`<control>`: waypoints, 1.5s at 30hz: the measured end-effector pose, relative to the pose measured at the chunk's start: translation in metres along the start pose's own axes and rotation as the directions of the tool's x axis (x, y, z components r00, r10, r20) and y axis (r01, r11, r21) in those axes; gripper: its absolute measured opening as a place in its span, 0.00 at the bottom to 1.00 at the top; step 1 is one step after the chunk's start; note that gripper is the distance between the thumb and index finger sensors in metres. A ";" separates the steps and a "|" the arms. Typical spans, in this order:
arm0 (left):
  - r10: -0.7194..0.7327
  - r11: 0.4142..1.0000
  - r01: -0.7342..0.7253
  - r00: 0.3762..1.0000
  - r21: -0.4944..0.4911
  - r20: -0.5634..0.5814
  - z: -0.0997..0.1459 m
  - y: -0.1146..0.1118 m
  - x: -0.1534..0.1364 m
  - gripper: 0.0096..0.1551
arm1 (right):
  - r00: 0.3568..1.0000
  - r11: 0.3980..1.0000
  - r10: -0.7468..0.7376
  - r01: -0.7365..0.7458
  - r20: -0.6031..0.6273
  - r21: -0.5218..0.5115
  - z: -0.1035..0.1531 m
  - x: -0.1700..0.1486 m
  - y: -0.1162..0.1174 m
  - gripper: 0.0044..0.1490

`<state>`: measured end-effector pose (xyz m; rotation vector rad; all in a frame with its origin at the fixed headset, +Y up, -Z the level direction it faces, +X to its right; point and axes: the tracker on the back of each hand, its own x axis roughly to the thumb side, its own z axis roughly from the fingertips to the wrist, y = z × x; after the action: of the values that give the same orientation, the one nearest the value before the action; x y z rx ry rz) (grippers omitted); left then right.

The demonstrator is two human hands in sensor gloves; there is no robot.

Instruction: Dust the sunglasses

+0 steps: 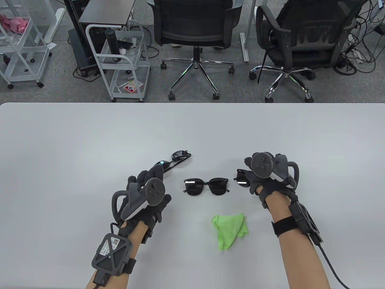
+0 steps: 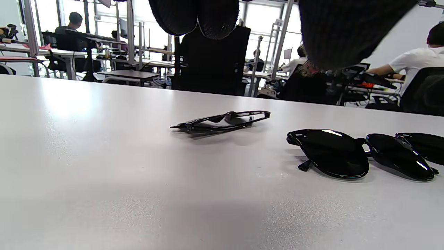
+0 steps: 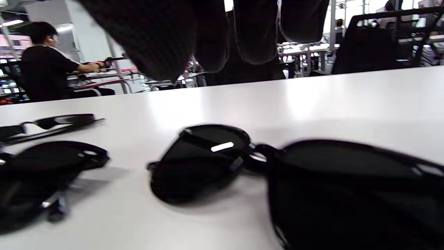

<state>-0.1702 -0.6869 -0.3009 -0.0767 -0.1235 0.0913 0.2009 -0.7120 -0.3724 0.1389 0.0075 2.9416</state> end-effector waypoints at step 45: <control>-0.147 0.982 0.102 0.941 0.158 0.304 0.027 -0.002 0.088 0.61 | 0.929 0.996 0.085 -0.067 0.361 -0.061 0.079 0.165 -0.021 0.27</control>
<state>-0.0865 -0.6784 -0.2634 0.0875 -0.4404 -0.0158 0.0513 -0.6592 -0.2790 0.6885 -0.1245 2.9407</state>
